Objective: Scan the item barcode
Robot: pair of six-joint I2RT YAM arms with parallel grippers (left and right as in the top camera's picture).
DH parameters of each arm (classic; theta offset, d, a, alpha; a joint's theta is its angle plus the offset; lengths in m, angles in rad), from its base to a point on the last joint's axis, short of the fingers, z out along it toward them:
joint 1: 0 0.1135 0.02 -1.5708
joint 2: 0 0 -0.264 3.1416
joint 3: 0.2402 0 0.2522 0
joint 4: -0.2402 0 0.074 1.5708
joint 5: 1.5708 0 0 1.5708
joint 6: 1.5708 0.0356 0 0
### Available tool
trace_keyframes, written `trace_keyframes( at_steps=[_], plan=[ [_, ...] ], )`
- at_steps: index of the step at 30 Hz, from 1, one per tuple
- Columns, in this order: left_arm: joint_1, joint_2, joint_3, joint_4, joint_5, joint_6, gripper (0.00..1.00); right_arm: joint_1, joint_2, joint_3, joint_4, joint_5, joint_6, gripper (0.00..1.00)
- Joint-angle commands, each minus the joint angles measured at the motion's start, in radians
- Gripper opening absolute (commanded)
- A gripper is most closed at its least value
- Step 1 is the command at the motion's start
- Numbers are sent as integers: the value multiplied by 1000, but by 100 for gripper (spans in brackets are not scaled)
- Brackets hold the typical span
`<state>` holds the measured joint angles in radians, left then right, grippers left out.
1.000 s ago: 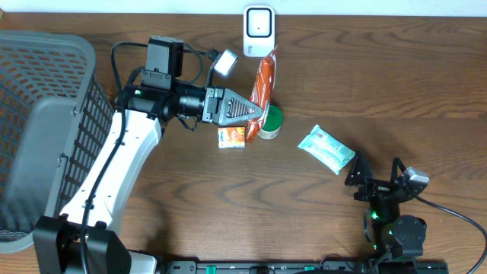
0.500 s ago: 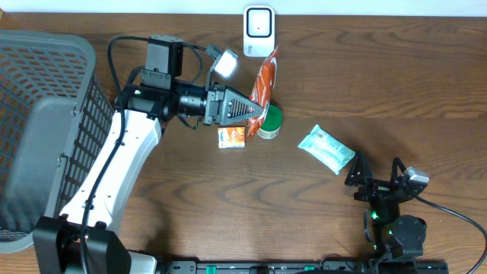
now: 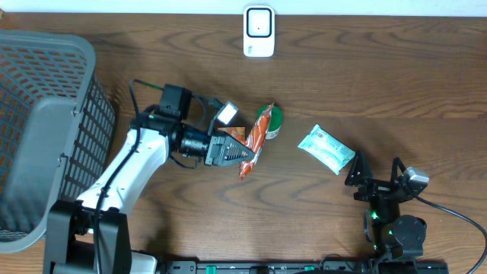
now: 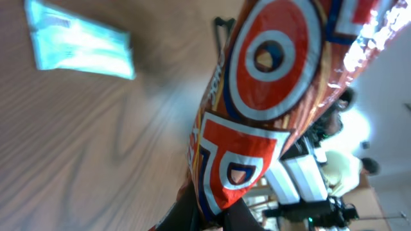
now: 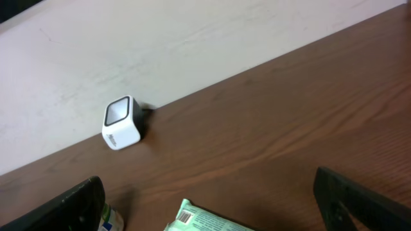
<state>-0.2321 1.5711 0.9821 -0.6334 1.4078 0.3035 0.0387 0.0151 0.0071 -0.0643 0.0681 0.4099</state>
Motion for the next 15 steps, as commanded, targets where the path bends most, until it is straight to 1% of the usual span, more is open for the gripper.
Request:
trace_keyframes(
  at_steps=[1, 5, 11, 15],
  plan=[
    [0, 12, -49, 60, 165, 81, 7, 2, -3, -2, -3, 8, 1, 99],
    [0, 13, -68, 84, 165, 100, 7, 2, -3, -2, -3, 8, 1, 99],
    [0, 38, -71, 189, 165, 100, 7, 2, -3, -2, -3, 8, 1, 99],
    [0, 71, -71, 251, 165, 134, 8, 2, -3, -2, -3, 8, 1, 99]
  ],
)
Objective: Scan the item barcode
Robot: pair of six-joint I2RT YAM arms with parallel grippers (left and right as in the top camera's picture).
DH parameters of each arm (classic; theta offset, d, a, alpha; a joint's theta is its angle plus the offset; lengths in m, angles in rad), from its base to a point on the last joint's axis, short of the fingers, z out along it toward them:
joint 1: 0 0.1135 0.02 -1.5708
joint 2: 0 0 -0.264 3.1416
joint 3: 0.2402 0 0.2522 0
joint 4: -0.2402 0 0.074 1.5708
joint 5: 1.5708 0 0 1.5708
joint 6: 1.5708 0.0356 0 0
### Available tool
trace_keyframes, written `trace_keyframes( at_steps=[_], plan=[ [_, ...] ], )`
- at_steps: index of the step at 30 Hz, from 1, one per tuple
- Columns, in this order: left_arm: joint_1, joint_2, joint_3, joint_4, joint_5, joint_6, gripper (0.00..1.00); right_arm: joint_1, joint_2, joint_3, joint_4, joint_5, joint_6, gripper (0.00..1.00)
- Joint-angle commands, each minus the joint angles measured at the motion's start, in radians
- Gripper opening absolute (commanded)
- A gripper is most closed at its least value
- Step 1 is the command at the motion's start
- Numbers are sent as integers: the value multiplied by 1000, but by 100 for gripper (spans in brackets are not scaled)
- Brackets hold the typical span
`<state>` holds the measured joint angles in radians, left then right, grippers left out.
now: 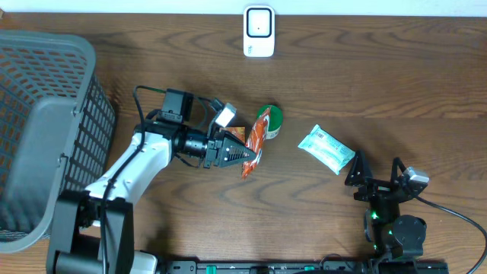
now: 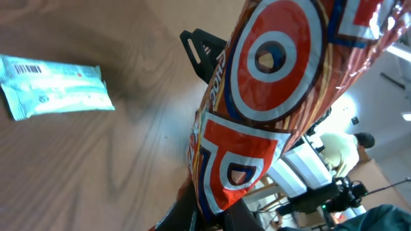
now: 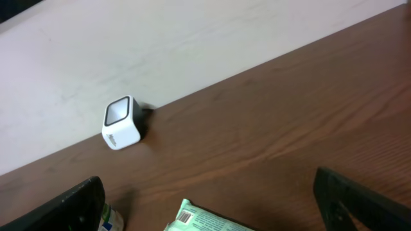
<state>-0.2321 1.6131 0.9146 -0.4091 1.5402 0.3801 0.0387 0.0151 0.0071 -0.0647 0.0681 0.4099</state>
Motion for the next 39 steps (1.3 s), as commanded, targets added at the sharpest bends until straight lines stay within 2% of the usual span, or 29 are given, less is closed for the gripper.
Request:
trace_keyframes(
  at_steps=[1, 6, 12, 16, 20, 22, 23, 27, 35, 39],
  plan=[
    [0, 35, -4, 46, 32, 70, 7, 2, -3, -2, -3, 8, 1, 99],
    [0, 47, -4, 133, 33, 89, 7, 2, -3, -2, -3, 8, 1, 99],
    [0, 47, -6, 131, 32, 85, 7, 2, -3, -2, -3, 8, 1, 99],
    [0, 50, -10, 92, -5, -44, 7, 2, -3, -2, -3, 8, 1, 99],
    [0, 50, -13, -7, -268, -214, 7, 2, -3, -2, -3, 8, 1, 99],
    [0, 50, -13, -41, -442, -317, 7, 2, -3, -2, -3, 8, 1, 99],
    [0, 50, -13, -59, -581, -396, 7, 2, -3, -2, -3, 8, 1, 99],
    [0, 49, -13, -74, -819, -520, 7, 2, -3, -2, -3, 8, 1, 99],
    [0, -22, 34, -148, -1010, -532, 7, 2, -3, -2, -3, 8, 1, 99],
    [0, -59, 34, -161, -1188, -566, 7, 2, -3, -2, -3, 8, 1, 99]
  ],
)
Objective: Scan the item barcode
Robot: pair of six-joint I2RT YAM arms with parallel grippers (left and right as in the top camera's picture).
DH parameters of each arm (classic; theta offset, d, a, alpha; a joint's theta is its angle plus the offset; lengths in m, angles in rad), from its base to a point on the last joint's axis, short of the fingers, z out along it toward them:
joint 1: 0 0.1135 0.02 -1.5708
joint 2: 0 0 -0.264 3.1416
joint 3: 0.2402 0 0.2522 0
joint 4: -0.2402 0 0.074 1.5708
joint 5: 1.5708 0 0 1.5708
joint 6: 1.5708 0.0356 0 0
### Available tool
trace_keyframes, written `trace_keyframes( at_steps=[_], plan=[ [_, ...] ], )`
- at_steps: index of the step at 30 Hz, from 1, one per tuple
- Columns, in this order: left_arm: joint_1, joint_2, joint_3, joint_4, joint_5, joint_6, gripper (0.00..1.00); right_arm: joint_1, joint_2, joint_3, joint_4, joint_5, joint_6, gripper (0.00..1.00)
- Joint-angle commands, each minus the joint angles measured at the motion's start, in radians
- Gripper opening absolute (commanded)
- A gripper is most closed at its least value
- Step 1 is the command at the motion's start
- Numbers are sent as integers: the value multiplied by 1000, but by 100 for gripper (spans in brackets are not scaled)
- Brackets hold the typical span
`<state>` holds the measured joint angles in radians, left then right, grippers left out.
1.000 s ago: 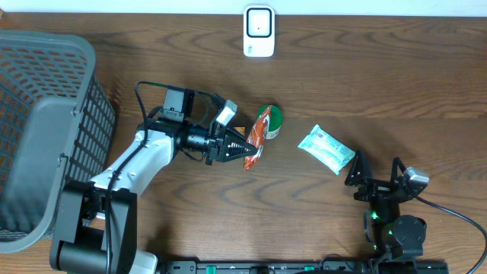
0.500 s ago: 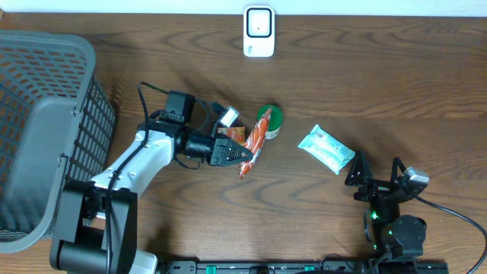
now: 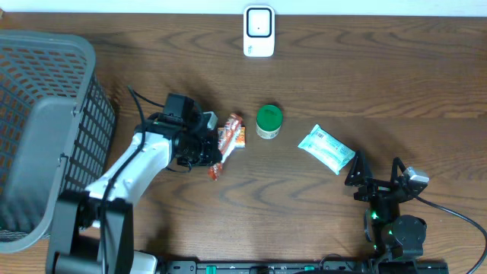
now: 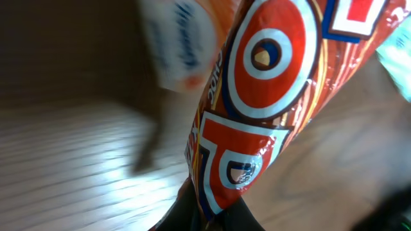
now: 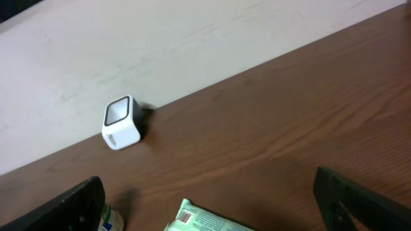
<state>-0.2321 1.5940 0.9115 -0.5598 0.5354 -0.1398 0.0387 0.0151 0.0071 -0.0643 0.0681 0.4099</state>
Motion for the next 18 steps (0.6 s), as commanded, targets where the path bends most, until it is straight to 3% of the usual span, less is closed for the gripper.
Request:
trace_keyframes(
  at_steps=[1, 5, 8, 15, 17, 18],
  plan=[
    [0, -35, 36, -16, -193, -45, 7, 2, -3, -2, -3, 9, 1, 99],
    [-3, -24, 24, -7, -111, -45, 8, 2, -3, -2, -3, 8, 1, 99],
    [-3, -21, 19, 13, 8, -45, 17, 2, -3, -2, -3, 8, 1, 99],
    [-3, -11, 17, 81, 287, -46, 17, 2, -3, -2, -3, 8, 1, 99],
    [-3, 0, 16, 89, 312, -46, 34, 2, -3, -2, -3, 8, 1, 99],
    [-3, 6, 16, 88, 309, -46, 49, 2, -3, -2, -3, 8, 1, 99]
  ],
)
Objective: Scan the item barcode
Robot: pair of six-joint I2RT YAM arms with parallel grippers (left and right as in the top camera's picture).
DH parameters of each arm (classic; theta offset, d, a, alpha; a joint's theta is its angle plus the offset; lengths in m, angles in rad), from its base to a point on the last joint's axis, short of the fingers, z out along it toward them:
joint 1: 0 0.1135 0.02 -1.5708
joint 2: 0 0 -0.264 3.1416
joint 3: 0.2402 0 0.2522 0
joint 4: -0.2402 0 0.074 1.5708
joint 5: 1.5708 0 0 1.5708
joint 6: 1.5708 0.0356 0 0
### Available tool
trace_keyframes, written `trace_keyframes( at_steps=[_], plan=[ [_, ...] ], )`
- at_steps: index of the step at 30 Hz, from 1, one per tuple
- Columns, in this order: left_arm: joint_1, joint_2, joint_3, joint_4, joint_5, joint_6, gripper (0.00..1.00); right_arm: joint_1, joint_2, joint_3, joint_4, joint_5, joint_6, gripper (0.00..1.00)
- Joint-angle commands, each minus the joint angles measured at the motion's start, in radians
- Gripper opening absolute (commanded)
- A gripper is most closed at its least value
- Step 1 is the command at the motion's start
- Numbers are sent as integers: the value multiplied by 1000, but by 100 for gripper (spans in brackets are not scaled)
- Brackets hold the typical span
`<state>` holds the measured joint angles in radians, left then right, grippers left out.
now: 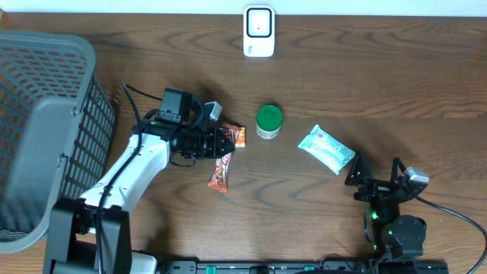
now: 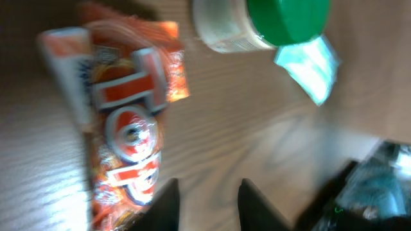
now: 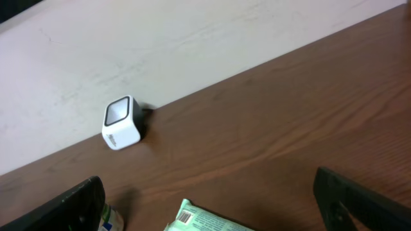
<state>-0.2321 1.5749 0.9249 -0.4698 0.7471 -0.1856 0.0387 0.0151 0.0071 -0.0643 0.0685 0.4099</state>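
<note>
The orange snack bag (image 1: 221, 172) lies flat on the table left of the green-lidded jar (image 1: 268, 120); the left wrist view shows it (image 2: 123, 144) blurred, beside my fingers. My left gripper (image 1: 227, 141) is open over the bag's upper end, with bare table between its fingers (image 2: 209, 187). The white scanner (image 1: 259, 31) stands at the far edge, also seen as a small white scanner (image 3: 121, 122) from the right wrist. My right gripper (image 1: 373, 180) rests open at the near right, jaws wide (image 3: 209, 181).
A teal packet (image 1: 326, 148) with a barcode lies right of the jar, just ahead of my right gripper (image 3: 204, 221). A large grey mesh basket (image 1: 46, 114) fills the left side. The table's far edge meets a white wall.
My left gripper was shut on the snack bag and is now open. The bag lies on the table beside it. The right arm has not moved.
My left gripper held the snack bag up next to the green-lidded jar, facing right. Then it held the bag farther left, low beside the jar. Now the bag rests loose on the wood and the gripper is open. The right arm stayed still.
</note>
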Motion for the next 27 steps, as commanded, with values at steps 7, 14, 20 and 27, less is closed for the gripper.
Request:
trace_keyframes(
  at_steps=[7, 14, 20, 27],
  plan=[
    [-3, 31, 3, -18, -69, -201, 83, 2, -3, -2, -3, 8, 1, 99],
    [-59, 26, 24, -195, -383, -283, 83, 2, -3, -2, -3, 8, 1, 99],
    [-176, 26, 132, -367, -689, -351, 83, 2, -3, -2, -3, 8, 1, 99],
    [-307, 26, 280, -478, -989, -374, 83, 2, -3, -2, -3, 8, 1, 99]
  ],
)
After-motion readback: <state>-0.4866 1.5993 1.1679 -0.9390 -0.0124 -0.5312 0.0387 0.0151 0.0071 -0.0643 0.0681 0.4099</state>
